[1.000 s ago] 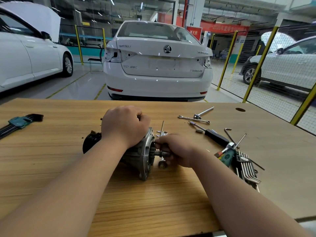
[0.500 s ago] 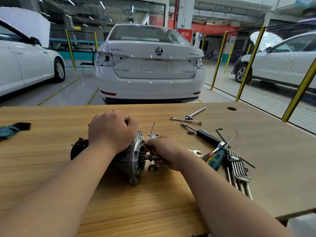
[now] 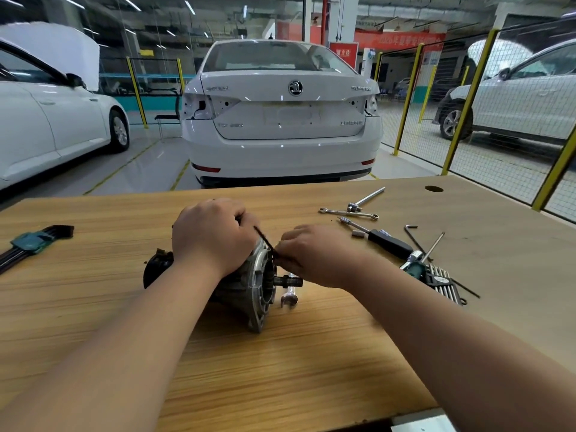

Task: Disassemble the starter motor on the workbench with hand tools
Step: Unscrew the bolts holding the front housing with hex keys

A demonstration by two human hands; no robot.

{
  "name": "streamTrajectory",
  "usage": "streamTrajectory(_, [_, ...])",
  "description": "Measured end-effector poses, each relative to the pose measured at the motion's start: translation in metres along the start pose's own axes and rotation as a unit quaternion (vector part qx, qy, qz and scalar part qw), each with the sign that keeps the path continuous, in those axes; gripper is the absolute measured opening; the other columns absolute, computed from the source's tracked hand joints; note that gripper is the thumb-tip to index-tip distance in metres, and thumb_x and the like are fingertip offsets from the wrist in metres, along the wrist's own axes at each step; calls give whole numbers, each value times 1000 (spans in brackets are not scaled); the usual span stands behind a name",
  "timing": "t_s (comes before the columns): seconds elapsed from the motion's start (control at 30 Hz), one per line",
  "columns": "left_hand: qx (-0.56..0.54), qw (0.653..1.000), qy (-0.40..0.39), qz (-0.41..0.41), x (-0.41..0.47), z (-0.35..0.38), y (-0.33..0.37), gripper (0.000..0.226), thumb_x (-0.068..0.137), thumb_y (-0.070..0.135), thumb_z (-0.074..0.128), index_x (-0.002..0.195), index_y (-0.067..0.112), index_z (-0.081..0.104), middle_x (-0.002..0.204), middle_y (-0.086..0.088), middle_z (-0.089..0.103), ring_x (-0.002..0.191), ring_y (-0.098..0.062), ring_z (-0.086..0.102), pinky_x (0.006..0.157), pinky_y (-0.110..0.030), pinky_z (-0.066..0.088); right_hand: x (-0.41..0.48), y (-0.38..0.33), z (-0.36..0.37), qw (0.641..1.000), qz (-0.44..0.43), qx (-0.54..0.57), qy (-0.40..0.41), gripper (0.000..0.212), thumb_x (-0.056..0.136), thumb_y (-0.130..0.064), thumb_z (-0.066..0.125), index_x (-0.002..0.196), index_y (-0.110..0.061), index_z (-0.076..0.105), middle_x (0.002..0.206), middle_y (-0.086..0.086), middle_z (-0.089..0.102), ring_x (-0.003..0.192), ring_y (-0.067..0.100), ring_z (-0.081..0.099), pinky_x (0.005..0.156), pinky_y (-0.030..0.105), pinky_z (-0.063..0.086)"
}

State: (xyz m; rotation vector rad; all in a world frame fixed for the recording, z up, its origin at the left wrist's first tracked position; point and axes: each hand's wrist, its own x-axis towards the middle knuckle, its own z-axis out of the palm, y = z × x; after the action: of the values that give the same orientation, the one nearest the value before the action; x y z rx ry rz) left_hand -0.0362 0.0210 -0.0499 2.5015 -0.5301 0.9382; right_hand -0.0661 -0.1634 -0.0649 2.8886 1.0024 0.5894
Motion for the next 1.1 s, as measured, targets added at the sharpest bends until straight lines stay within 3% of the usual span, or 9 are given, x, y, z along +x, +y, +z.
streamTrajectory(0.13, [-1, 1000, 5, 1, 0, 1, -1, 31, 76, 33, 35, 49, 18, 39, 50, 2, 42, 49, -14, 36, 51, -24, 17, -4, -2, -3, 997, -51, -65, 13, 31, 103, -31, 39, 108, -17, 67, 99, -3, 66, 91, 18, 58, 73, 28, 42])
streamTrajectory(0.23, [-3, 1000, 4, 6, -1, 0, 0, 31, 76, 32, 35, 48, 19, 37, 49, 3, 41, 48, -13, 35, 51, -24, 16, -11, 3, 2, 993, 70, 73, 67, 22, 97, -26, 54, 85, -15, 68, 75, -6, 61, 66, 14, 52, 61, 32, 45])
streamTrajectory(0.27, [-4, 1000, 7, 6, 0, 1, 0, 31, 76, 32, 35, 48, 19, 37, 49, 3, 41, 48, -13, 35, 51, -24, 16, -10, 4, 5, 969, 157, 173, 79, 22, 95, -27, 57, 77, -17, 65, 66, -8, 57, 58, 11, 49, 57, 30, 43])
streamTrajectory(0.33, [-7, 1000, 10, 5, -1, 1, -1, 31, 76, 31, 35, 48, 19, 36, 49, 2, 41, 48, -13, 35, 51, -24, 16, -7, 0, 11, 856, 319, 405, 50, 24, 93, -25, 58, 72, -17, 65, 58, -4, 54, 51, 12, 48, 53, 29, 43])
streamTrajectory(0.43, [-11, 1000, 14, 6, -1, 1, 0, 30, 76, 31, 35, 48, 19, 34, 49, 3, 40, 48, -13, 34, 51, -24, 16, 2, -11, 24, 702, 393, 594, -14, 23, 92, -18, 54, 72, -11, 62, 51, -2, 48, 45, 14, 43, 44, 24, 41])
streamTrajectory(0.77, [-4, 1000, 19, 5, -2, 1, 0, 31, 76, 30, 35, 48, 17, 38, 49, 1, 41, 48, -15, 35, 51, -24, 16, 7, -14, 26, 611, 418, 668, -73, 24, 95, -25, 55, 77, -12, 63, 45, -5, 38, 37, 10, 33, 40, 20, 37])
streamTrajectory(0.9, [-2, 1000, 19, 8, -1, 1, 1, 31, 77, 30, 35, 48, 18, 37, 48, 2, 40, 47, -16, 35, 51, -24, 17, 8, -9, 25, 677, 376, 626, -90, 23, 97, -24, 52, 80, -11, 61, 48, -4, 43, 39, 11, 38, 38, 21, 38])
streamTrajectory(1.03, [7, 1000, 21, 9, -1, 4, -1, 32, 77, 30, 35, 49, 16, 41, 50, 1, 43, 48, -15, 36, 50, -23, 20, 10, -1, 17, 812, 308, 485, -103, 24, 97, -28, 56, 77, -17, 63, 55, -5, 53, 51, 14, 49, 54, 31, 48])
streamTrajectory(1.1, [9, 1000, 23, 6, 0, 5, -2, 32, 76, 30, 34, 50, 14, 43, 51, 0, 45, 49, -15, 36, 49, -23, 21, 10, -1, 9, 877, 272, 385, -98, 27, 96, -33, 57, 71, -25, 62, 52, -10, 55, 48, 4, 50, 55, 25, 44])
